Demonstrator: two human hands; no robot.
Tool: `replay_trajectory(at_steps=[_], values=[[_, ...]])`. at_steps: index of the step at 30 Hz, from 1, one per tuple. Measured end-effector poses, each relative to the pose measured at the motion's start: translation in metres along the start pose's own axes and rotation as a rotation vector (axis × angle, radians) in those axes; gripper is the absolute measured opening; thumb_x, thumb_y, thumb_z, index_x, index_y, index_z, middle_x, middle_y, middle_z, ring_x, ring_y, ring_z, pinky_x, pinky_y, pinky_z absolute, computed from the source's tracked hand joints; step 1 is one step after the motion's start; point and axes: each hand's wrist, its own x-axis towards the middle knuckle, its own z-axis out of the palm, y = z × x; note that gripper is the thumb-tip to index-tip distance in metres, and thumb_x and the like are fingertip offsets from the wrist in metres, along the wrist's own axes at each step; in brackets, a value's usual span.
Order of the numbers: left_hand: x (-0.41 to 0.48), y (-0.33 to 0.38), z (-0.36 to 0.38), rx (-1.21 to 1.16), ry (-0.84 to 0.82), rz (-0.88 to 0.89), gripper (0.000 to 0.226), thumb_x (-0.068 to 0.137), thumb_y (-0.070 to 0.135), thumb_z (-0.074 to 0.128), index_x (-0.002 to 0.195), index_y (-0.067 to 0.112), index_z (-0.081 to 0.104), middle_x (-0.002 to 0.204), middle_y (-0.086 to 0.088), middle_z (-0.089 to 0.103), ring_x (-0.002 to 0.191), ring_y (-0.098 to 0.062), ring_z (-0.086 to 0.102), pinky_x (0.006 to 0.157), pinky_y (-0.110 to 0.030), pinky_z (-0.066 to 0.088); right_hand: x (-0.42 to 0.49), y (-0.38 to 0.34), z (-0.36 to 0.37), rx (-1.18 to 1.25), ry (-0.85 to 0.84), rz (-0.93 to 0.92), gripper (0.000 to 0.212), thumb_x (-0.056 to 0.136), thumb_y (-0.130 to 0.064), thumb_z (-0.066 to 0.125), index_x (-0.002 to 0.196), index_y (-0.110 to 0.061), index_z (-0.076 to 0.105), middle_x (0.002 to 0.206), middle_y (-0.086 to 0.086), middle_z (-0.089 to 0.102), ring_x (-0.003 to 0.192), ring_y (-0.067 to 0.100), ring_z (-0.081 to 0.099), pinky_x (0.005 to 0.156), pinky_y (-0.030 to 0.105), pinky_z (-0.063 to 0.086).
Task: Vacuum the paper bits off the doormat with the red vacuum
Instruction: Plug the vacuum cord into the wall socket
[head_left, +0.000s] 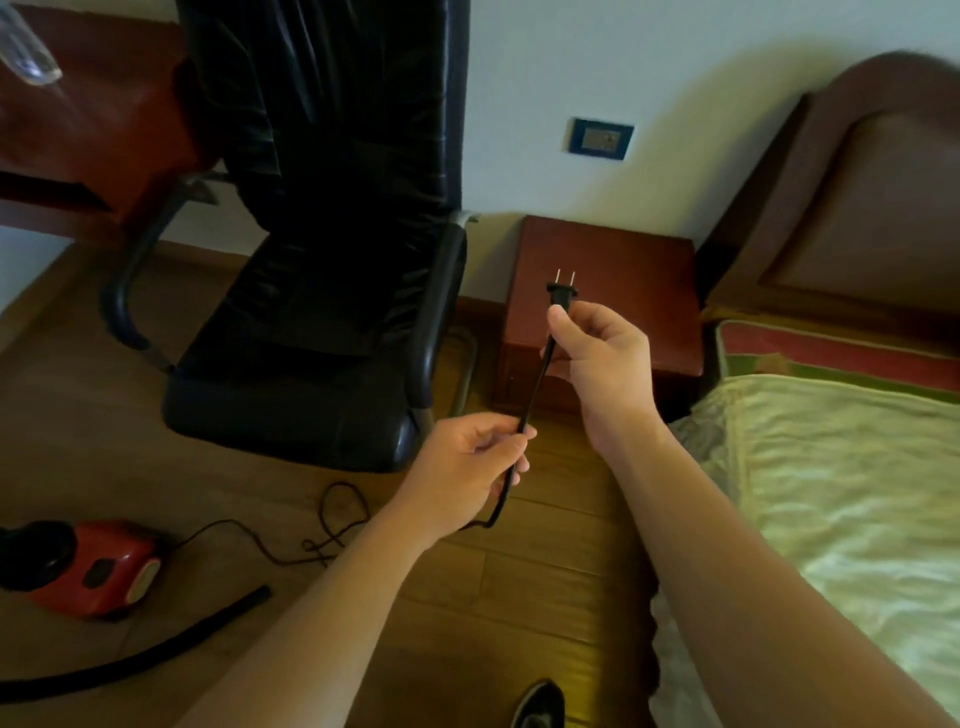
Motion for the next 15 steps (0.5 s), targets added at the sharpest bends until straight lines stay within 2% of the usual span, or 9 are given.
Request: replay_trajectory(at_steps=[3, 6, 10, 13, 15], values=[[0.023, 0.009, 0.031, 0.001, -0.008, -0.004, 0.016, 0.102, 0.019, 0.057, 0.108, 0.024, 0.071, 0.081, 0.004, 0.070, 0.079, -0.011, 0.068, 0.080, -0.032, 0.060, 0.021, -0.005, -0.030, -0.012, -0.014, 0.003, 0.010, 0.096, -0.022, 0.067, 0.103, -0.021, 0.073, 0.075, -0.012, 0.071, 0.078, 0.008, 0.069, 0.080, 0.035, 0.062], [0.048, 0.014, 0.050, -0.026, -0.010, -0.012, 0.017, 0.102, 0.017, 0.056, 0.108, 0.023, 0.071, 0.081, 0.003, 0.070, 0.078, -0.012, 0.067, 0.080, -0.034, 0.060, 0.048, -0.009, -0.049, -0.008, 0.002, 0.027, 0.013, 0.095, -0.022, 0.069, 0.106, -0.019, 0.074, 0.087, -0.005, 0.072, 0.088, 0.016, 0.070, 0.083, 0.042, 0.062], [0.091, 0.019, 0.059, 0.001, -0.018, 0.003, 0.018, 0.103, 0.016, 0.055, 0.108, 0.022, 0.071, 0.080, 0.001, 0.069, 0.078, -0.011, 0.067, 0.077, -0.026, 0.060, 0.091, -0.007, -0.064, -0.032, 0.017, 0.035, 0.019, 0.095, -0.023, 0.069, 0.112, -0.017, 0.073, 0.097, 0.001, 0.073, 0.097, 0.021, 0.071, 0.087, 0.045, 0.061], [0.132, 0.021, 0.061, -0.010, -0.017, 0.012, 0.018, 0.103, 0.015, 0.055, 0.107, 0.023, 0.071, 0.077, 0.004, 0.068, 0.076, -0.012, 0.067, 0.075, -0.027, 0.060, 0.131, -0.003, -0.068, -0.056, 0.031, 0.025, 0.017, 0.095, -0.025, 0.068, 0.111, -0.022, 0.073, 0.099, 0.001, 0.075, 0.098, 0.020, 0.071, 0.088, 0.041, 0.060], [0.162, 0.021, 0.060, -0.010, -0.007, 0.016, 0.018, 0.103, 0.015, 0.055, 0.107, 0.023, 0.071, 0.077, 0.004, 0.068, 0.075, -0.012, 0.066, 0.072, -0.027, 0.059, 0.160, -0.002, -0.069, -0.055, 0.049, 0.025, 0.017, 0.096, -0.024, 0.068, 0.111, -0.021, 0.073, 0.099, 0.001, 0.074, 0.096, 0.018, 0.071, 0.082, 0.032, 0.060]])
